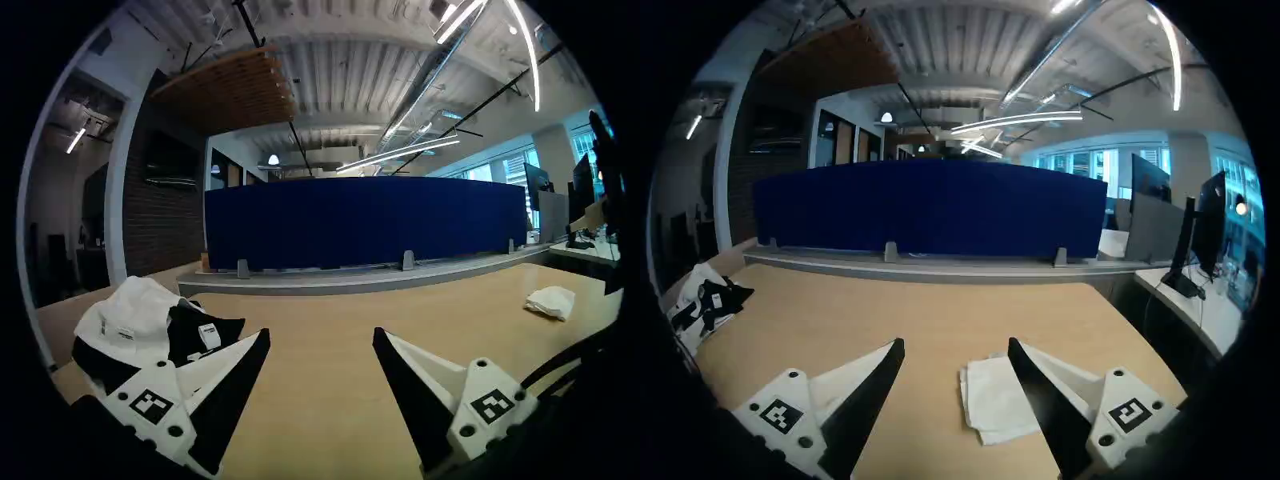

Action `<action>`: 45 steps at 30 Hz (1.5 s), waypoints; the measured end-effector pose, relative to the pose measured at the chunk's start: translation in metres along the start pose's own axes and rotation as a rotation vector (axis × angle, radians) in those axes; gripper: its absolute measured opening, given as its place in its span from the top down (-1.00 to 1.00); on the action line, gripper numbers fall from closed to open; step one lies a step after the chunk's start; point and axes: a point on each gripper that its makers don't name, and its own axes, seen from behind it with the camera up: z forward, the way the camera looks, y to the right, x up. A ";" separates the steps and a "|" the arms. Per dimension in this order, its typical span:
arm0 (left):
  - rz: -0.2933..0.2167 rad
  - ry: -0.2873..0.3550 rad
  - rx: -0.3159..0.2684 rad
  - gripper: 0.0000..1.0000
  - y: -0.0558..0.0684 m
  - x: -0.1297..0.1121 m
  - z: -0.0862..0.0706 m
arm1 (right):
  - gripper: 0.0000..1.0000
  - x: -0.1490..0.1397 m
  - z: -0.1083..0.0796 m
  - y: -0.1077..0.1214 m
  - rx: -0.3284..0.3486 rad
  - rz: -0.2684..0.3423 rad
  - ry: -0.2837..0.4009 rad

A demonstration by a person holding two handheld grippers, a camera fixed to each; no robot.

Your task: Fold towel

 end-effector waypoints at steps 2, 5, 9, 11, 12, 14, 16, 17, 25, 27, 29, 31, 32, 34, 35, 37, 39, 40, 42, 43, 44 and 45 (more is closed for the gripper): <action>0.000 0.005 0.001 -0.91 -0.002 -0.004 0.000 | -1.00 -0.003 0.001 -0.001 -0.002 -0.007 -0.002; -0.001 0.010 0.002 -0.91 -0.003 -0.007 0.000 | -1.00 -0.005 0.001 -0.003 0.000 -0.014 -0.006; -0.011 0.017 -0.002 -0.91 -0.004 -0.010 -0.002 | -1.00 -0.007 0.002 -0.004 0.001 -0.020 -0.009; -0.015 0.021 -0.003 -0.91 -0.005 -0.012 -0.003 | -1.00 -0.007 0.002 -0.005 0.003 -0.021 -0.011; -0.018 0.024 -0.003 -0.91 -0.005 -0.013 -0.003 | -1.00 -0.006 0.001 -0.006 0.004 -0.022 -0.011; -0.023 0.029 -0.006 -0.91 -0.005 -0.012 -0.004 | -1.00 -0.005 0.001 -0.007 0.008 -0.025 -0.010; -0.031 0.031 -0.010 -0.91 -0.006 -0.012 -0.005 | -1.00 -0.004 0.000 -0.009 0.010 -0.029 -0.008; -0.035 0.032 -0.012 -0.91 -0.006 -0.013 -0.005 | -1.00 -0.003 0.000 -0.009 0.011 -0.031 -0.008; -0.044 0.032 -0.015 -0.91 -0.009 -0.012 -0.005 | -1.00 -0.004 0.000 -0.010 0.012 -0.037 -0.003; -0.044 0.032 -0.017 -0.92 -0.009 -0.012 -0.006 | -1.00 -0.005 0.001 -0.010 0.014 -0.033 -0.004; -0.045 0.031 -0.016 -0.91 -0.009 -0.012 -0.006 | -1.00 -0.006 0.002 -0.009 0.017 -0.029 -0.003; -0.046 0.031 -0.015 -0.91 -0.009 -0.012 -0.006 | -1.00 -0.005 0.002 -0.008 0.018 -0.024 0.001; -0.046 0.031 -0.015 -0.92 -0.009 -0.013 -0.006 | -1.00 -0.004 0.002 -0.007 0.017 -0.022 0.004; -0.046 0.031 -0.014 -0.92 -0.010 -0.013 -0.006 | -1.00 -0.001 0.000 -0.004 0.012 -0.012 0.017; -0.045 0.031 -0.013 -0.92 -0.010 -0.013 -0.006 | -1.00 0.001 0.000 -0.001 0.008 -0.005 0.025; -0.045 0.031 -0.013 -0.92 -0.010 -0.013 -0.006 | -1.00 0.003 -0.002 0.004 0.000 0.012 0.043; -0.044 0.031 -0.013 -0.92 -0.010 -0.013 -0.006 | -1.00 0.004 -0.005 0.009 -0.007 0.033 0.062; -0.044 0.031 -0.013 -0.92 -0.010 -0.013 -0.006 | -1.00 0.004 -0.006 0.012 -0.009 0.043 0.071; -0.045 0.031 -0.013 -0.92 -0.009 -0.013 -0.006 | -1.00 0.003 -0.009 0.018 -0.014 0.066 0.088; -0.045 0.031 -0.013 -0.92 -0.009 -0.013 -0.007 | -1.00 0.002 -0.010 0.022 -0.017 0.076 0.097; -0.045 0.031 -0.013 -0.92 -0.009 -0.013 -0.007 | -1.00 0.000 -0.012 0.026 -0.020 0.088 0.107; -0.045 0.031 -0.013 -0.92 -0.009 -0.013 -0.007 | -1.00 -0.001 -0.013 0.029 -0.023 0.098 0.115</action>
